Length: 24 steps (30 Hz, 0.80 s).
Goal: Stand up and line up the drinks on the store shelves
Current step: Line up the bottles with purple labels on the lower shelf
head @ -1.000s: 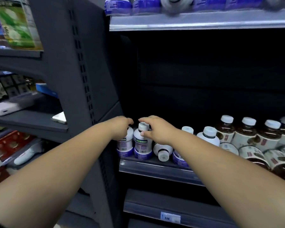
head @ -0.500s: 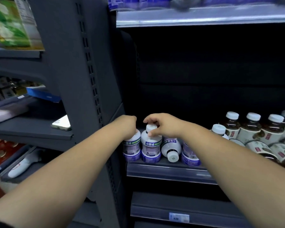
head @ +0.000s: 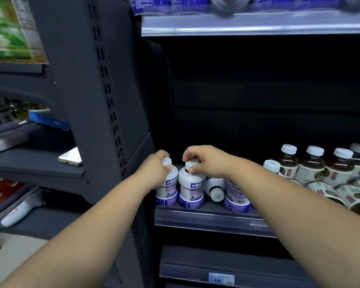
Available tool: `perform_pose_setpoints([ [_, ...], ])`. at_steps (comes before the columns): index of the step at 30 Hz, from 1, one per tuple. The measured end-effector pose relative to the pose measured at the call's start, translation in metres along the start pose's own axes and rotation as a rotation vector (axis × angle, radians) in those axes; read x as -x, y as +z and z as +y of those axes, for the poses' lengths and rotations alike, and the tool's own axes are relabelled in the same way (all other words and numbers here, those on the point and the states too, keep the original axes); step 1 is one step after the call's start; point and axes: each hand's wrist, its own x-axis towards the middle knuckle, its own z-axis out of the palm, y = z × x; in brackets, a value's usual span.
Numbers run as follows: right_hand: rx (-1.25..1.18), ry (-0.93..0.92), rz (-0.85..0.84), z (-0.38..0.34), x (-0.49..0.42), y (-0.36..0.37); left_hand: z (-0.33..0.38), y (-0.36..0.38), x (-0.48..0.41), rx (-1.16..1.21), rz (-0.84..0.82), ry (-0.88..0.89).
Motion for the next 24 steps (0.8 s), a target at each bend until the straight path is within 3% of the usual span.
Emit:
perform_pose_setpoints([
  [2, -0.02, 0.011, 0.008, 0.004, 0.001, 0.0, -0.002, 0.001, 0.005, 0.141, -0.021, -0.016],
  [6, -0.078, 0.037, 0.078, 0.013, 0.009, 0.003, -0.005, 0.005, 0.009, 0.195, 0.043, 0.014],
  [20, -0.016, 0.015, 0.054, 0.005, 0.012, 0.012, -0.001, -0.002, 0.002, 0.072, 0.001, 0.045],
  [24, -0.09, 0.021, 0.042, 0.004, 0.009, 0.011, 0.001, -0.006, 0.001, -0.067, 0.016, 0.043],
])
